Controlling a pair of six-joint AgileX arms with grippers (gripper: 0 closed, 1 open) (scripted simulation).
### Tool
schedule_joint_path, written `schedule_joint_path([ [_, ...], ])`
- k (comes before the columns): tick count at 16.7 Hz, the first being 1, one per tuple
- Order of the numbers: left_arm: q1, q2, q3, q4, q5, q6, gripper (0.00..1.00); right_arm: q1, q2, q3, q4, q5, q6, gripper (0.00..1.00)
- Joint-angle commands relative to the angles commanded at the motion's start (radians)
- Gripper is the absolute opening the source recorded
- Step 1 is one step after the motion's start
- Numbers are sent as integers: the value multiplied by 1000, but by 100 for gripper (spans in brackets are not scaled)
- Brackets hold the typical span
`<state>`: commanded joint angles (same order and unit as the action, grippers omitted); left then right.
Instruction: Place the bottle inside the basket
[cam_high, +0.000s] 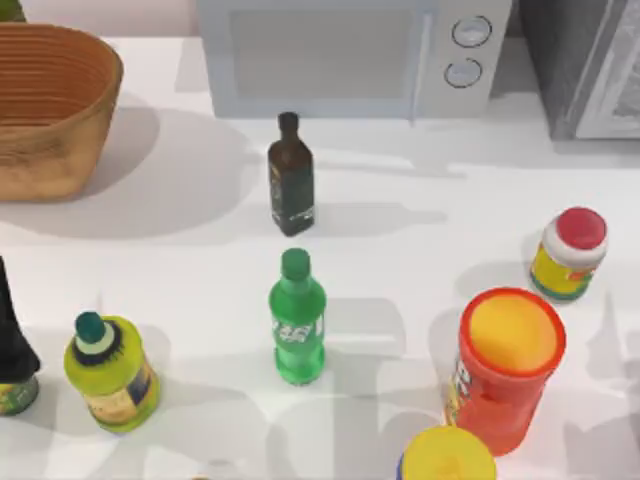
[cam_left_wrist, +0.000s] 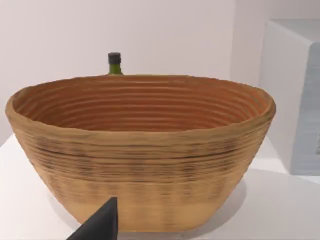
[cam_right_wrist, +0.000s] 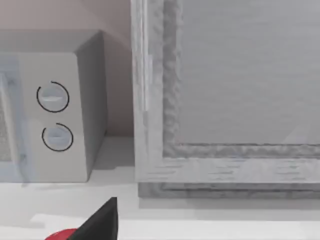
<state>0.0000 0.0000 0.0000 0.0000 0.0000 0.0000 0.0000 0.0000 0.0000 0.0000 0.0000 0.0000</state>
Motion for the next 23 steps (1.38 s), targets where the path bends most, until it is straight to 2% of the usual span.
schedule_joint_path([
  [5, -10, 65, 13, 50, 21, 4, 100, 0, 0, 0, 0, 0, 0, 100],
  [9, -78, 294, 70, 223, 70, 29, 100, 0, 0, 0, 0, 0, 0, 100],
  [13, -222, 629, 139, 472, 123, 70, 100, 0, 0, 0, 0, 0, 0, 100],
  [18, -455, 1037, 166, 794, 174, 109, 100, 0, 0, 0, 0, 0, 0, 100],
  [23, -636, 1343, 114, 1005, 170, 84, 100, 0, 0, 0, 0, 0, 0, 100],
])
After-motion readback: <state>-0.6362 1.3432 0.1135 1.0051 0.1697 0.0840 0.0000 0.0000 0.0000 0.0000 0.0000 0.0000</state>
